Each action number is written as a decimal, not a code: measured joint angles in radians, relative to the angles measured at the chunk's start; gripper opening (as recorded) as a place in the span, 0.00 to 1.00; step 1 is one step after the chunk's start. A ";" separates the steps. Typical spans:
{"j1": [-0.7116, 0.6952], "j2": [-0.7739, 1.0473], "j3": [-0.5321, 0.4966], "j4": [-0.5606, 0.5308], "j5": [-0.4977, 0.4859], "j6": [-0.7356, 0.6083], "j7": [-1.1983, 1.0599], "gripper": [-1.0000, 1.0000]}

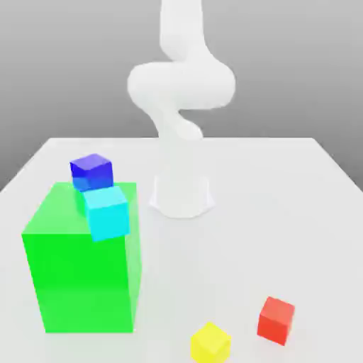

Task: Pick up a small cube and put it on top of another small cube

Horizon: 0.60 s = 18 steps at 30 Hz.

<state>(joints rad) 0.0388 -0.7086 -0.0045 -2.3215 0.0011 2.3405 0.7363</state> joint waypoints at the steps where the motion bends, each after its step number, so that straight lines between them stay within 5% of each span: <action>1: 0.017 0.039 -0.002 -0.009 0.000 0.017 -0.027 0.50; 18: 0.223 0.659 0.030 -0.155 0.020 0.292 -0.468 0.50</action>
<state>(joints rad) 0.2618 -0.0498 0.0255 -2.4760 0.0212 2.6323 0.2687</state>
